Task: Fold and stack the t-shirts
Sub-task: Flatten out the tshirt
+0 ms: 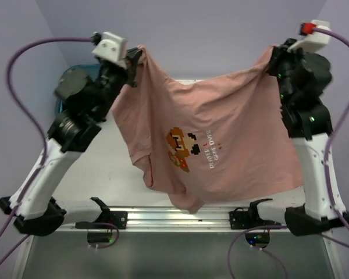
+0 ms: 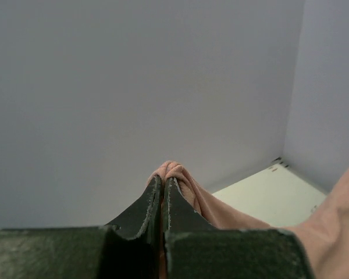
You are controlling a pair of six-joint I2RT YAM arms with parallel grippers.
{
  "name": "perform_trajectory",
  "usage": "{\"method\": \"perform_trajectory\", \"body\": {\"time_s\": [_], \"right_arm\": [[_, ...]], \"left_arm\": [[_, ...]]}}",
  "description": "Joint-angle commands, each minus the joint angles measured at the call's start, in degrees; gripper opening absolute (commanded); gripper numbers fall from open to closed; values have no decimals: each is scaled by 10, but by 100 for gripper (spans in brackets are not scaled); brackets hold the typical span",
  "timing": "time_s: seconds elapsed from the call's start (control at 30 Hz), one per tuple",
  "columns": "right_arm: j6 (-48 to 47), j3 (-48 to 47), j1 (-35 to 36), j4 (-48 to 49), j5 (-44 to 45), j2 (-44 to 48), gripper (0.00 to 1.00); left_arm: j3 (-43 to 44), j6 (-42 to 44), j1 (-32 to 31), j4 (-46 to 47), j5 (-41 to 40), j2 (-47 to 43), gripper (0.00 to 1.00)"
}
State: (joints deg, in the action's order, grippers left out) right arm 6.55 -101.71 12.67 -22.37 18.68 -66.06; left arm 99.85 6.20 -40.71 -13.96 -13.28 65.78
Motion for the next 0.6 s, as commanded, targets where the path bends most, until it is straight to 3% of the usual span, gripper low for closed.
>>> {"method": "perform_trajectory", "body": {"time_s": [0.0,0.13,0.2,0.3,0.57], "right_arm": [[-5,-32,-1,-21,12,-71,0],[-11,-1,-1,20,-39,-44,0],[-16,33,-1,43,-79,26,0],[-19,84,-1,57,-146,125,0],[-12,46,-2,-28,-290,304,0]], "left_arm": [[46,31,41,4,-12,79,0],[78,12,64,-27,75,89,0],[54,1,64,-39,101,53,0],[11,-21,64,-50,204,-23,0],[-12,-137,65,-56,375,-223,0]]}}
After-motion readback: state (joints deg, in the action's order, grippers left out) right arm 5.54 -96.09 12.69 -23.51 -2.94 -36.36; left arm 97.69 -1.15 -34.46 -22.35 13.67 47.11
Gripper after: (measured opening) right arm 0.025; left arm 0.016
